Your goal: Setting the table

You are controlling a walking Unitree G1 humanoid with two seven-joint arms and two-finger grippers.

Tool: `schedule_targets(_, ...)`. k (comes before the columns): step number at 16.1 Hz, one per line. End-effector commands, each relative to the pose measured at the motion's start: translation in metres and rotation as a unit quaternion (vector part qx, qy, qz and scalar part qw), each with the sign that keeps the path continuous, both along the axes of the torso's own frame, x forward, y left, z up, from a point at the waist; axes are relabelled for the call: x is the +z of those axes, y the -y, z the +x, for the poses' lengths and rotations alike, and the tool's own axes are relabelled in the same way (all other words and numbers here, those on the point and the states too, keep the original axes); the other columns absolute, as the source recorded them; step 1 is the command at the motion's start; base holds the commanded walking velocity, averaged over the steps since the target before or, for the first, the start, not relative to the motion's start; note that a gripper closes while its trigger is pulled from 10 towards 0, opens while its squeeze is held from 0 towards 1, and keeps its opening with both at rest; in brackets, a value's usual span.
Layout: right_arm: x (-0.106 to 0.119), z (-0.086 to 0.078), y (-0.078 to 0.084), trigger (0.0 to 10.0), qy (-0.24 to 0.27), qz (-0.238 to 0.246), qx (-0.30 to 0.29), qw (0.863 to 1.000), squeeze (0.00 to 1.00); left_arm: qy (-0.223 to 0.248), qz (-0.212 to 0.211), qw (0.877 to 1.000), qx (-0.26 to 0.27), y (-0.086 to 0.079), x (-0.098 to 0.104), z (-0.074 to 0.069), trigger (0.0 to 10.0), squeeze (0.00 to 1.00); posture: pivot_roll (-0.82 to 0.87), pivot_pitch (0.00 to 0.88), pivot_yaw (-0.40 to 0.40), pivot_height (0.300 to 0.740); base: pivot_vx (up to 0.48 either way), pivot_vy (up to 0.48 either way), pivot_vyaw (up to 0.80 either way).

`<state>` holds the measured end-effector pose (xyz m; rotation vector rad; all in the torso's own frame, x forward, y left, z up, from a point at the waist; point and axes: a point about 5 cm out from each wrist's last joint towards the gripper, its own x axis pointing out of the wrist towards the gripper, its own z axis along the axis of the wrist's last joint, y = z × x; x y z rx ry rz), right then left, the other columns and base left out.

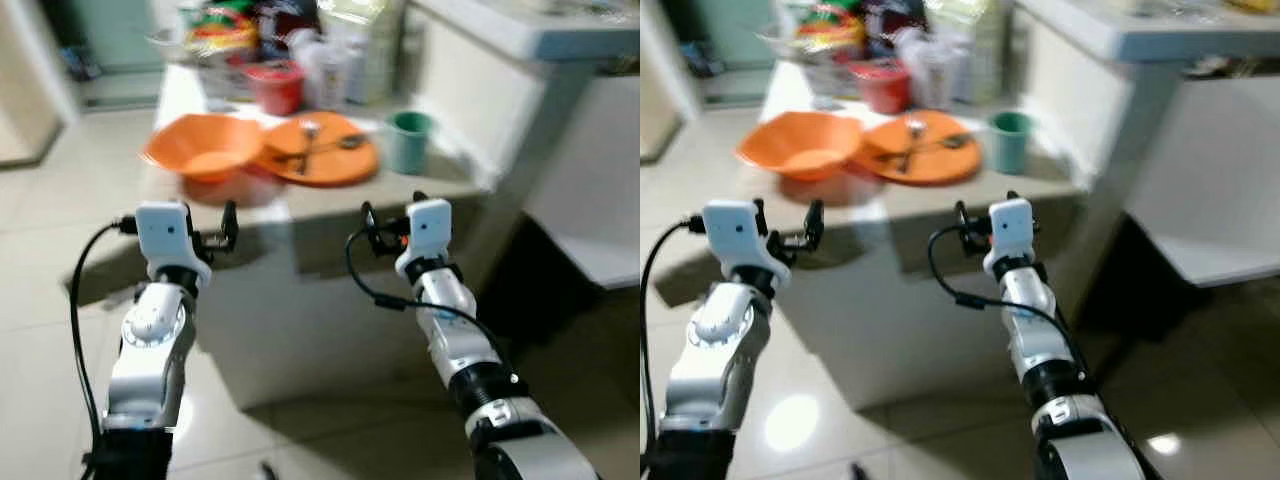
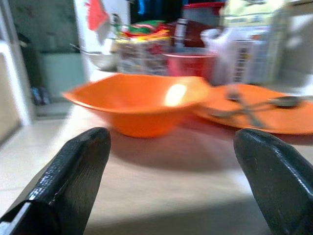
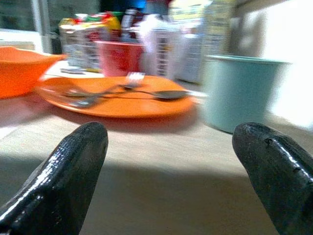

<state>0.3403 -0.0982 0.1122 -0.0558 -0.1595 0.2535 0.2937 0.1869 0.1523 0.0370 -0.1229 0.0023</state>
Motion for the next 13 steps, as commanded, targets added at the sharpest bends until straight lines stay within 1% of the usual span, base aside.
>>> schedule_targets(1,0.007,0.001,-0.006,10.0,0.012,0.003,0.008,1.0,0.0,0.001,0.009,1.0,0.01,-0.006,0.004,0.001,10.0,0.0,-0.01,0.0,0.027,0.74,0.412,0.0,0.0)
schedule_targets(4,0.006,0.0,-0.006,10.0,0.01,0.005,0.007,1.0,0.0,0.003,0.016,1.0,0.007,-0.009,0.008,0.002,10.0,0.0,-0.01,0.0,0.033,0.74,0.0,0.0,0.0)
schedule_targets(7,0.006,-0.001,-0.008,10.0,0.009,0.012,0.008,1.0,0.0,0.008,0.039,0.999,-0.004,-0.019,0.02,0.005,10.0,0.0,0.0,0.0,0.038,0.74,0.0,0.0,0.0)
schedule_targets(9,0.003,-0.002,-0.009,10.0,0.002,0.013,0.008,1.0,0.0,0.018,0.102,0.994,-0.025,-0.041,0.047,0.012,10.0,0.0,0.0,0.0,0.048,0.74,0.0,0.0,0.0)
schedule_targets(10,0.002,-0.003,-0.01,10.0,0.001,0.013,0.009,1.0,0.0,0.018,0.121,0.992,-0.036,-0.045,0.055,0.013,10.0,0.0,0.0,0.0,0.051,0.74,0.0,0.0,0.0)
schedule_targets(11,0.002,-0.003,-0.01,10.0,0.0,0.013,0.009,1.0,0.0,0.017,0.143,0.988,-0.051,-0.045,0.06,0.014,10.0,0.0,0.0,0.0,0.052,0.74,0.0,0.0,0.0)
schedule_targets(12,0.002,-0.003,-0.01,10.0,-0.001,0.013,0.01,1.0,0.0,0.017,0.154,0.986,-0.067,-0.046,0.065,0.016,10.0,0.0,0.0,0.0,0.054,0.74,0.0,0.0,0.0)
schedule_targets(13,0.001,-0.004,-0.011,10.0,-0.003,0.014,0.01,1.0,0.0,0.012,0.186,0.977,-0.1,-0.043,0.072,0.019,10.0,0.0,0.0,0.0,0.056,0.74,0.0,0.0,0.0)
